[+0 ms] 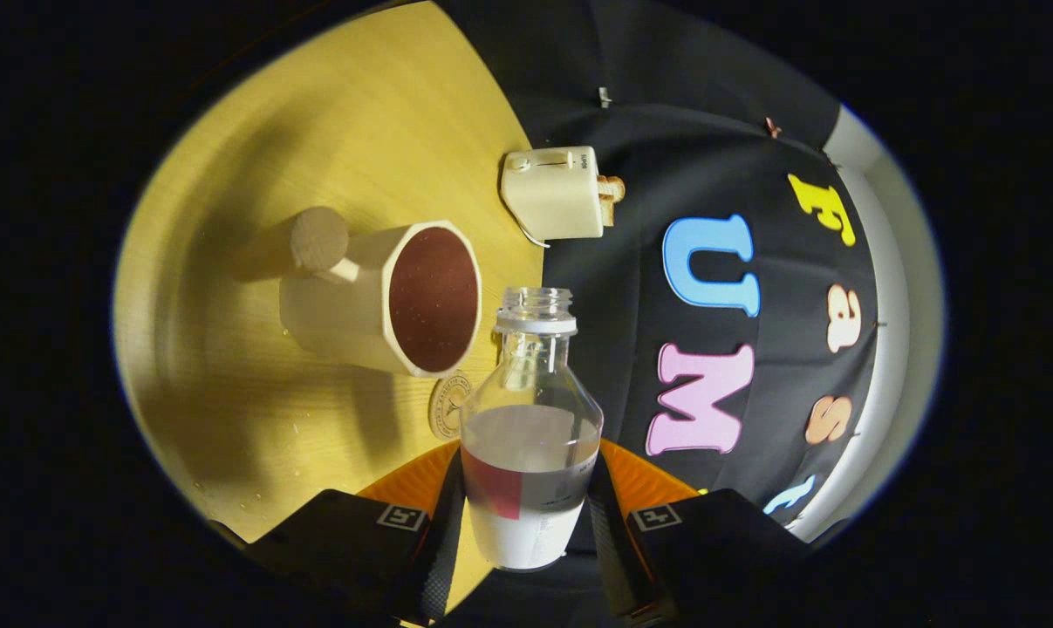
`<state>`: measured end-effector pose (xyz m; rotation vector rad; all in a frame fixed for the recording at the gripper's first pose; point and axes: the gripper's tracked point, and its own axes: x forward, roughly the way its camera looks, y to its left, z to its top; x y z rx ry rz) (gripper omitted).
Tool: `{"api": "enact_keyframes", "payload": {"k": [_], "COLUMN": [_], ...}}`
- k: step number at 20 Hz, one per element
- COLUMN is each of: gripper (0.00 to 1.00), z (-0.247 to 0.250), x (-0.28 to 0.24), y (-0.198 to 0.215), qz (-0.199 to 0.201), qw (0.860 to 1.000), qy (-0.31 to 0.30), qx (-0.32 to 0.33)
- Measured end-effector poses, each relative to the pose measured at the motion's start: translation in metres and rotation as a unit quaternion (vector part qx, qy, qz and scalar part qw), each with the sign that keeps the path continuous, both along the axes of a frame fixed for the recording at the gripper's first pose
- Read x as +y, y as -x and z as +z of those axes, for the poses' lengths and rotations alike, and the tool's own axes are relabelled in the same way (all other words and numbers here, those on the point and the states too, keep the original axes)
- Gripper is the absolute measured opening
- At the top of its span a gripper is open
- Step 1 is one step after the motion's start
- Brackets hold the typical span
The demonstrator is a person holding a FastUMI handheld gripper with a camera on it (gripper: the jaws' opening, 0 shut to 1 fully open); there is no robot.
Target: Take the bottle from table, then pour the juice into the cup, finally place the bottle on the coaster
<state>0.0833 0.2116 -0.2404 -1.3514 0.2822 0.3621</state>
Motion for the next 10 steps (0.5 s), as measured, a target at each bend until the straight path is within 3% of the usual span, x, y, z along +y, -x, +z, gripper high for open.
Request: {"api": "enact_keyframes", "payload": {"k": [2, 5, 8, 10], "gripper": [0.70, 0.70, 0.70, 0.70], "z": [-0.004, -0.003, 0.001, 0.004], "x": [-0.002, 0.005, 0.012, 0.010], "y": [0.008, 0.013, 0.018, 0.020], "qz": [-0.029, -0.054, -0.075, -0.101], "qw": [0.997, 0.983, 0.959, 0.935], "qy": [-0.064, -0.174, -0.269, -0.336], "qx": [0.017, 0.034, 0.046, 0.055]}}
